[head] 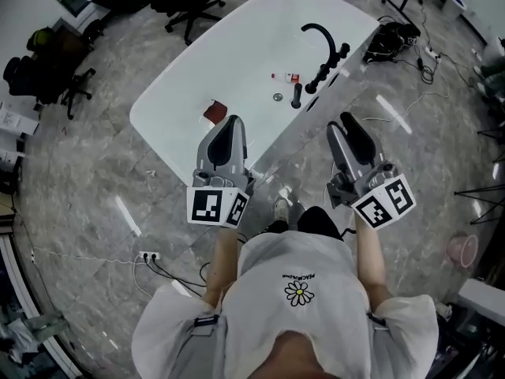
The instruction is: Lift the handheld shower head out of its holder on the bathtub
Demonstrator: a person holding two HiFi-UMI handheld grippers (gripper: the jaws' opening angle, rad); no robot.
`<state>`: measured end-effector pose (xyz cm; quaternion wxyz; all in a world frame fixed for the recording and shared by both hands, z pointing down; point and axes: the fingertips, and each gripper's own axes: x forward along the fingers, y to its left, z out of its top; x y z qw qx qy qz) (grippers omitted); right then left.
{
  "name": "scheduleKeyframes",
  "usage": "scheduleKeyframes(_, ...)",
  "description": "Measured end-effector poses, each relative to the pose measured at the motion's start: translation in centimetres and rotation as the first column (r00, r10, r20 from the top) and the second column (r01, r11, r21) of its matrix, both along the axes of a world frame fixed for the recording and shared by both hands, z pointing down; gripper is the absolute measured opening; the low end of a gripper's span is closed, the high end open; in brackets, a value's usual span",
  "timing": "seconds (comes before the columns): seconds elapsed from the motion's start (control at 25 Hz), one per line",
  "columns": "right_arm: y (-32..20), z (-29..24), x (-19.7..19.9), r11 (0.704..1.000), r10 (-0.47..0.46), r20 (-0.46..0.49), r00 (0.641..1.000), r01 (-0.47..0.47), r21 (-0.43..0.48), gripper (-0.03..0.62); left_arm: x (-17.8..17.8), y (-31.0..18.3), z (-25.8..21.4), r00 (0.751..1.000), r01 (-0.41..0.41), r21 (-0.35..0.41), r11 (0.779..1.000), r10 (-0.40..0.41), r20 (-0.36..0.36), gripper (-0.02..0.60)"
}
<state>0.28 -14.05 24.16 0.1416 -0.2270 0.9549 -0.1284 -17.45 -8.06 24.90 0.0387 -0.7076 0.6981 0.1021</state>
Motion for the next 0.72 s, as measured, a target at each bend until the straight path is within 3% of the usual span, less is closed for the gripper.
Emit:
scheduleKeyframes(0.2, -6.0, 7.0, -1.6, 0.997, 0.044, -0.224, 0.974, -0.057, -0.053, 0.172, -0.7, -4.1, 0.7, 1.000, -0.022, -0.005, 1.000, 0.022, 0.008, 0.000)
scheduleKeyframes(0.32, -10.5, 12.3, -2.6, 0.992, 0.070, -0.368, 0.927, -0.105, -0.075, 0.172, -1.3, -6.7, 2.1, 0.998, -0.004, -0.015, 1.000, 0.005, 0.057, 0.000)
scheduleKeyframes(0.48, -15.3, 17.6, -3.1, 0.978, 0.190, -0.504, 0.842, -0.208, 0.021, 0.175, -2.2, -10.2, 6.1, 0.994, 0.049, -0.093, 0.995, -0.039, 0.103, 0.000)
scheduleKeyframes(0.64, -18.3, 24.2, -5.6, 0.990, 0.102, -0.606, 0.789, -0.138, -0.012, 0.184, -1.9, -14.9, 10.9, 0.996, 0.016, -0.147, 0.989, -0.003, 0.088, 0.000)
scheduleKeyframes(0.72, -18.9, 28.4, -6.9, 0.995, 0.036, -0.666, 0.745, -0.091, -0.048, 0.184, -1.7, -16.9, 14.1, 0.995, 0.008, -0.191, 0.982, 0.012, 0.102, 0.000)
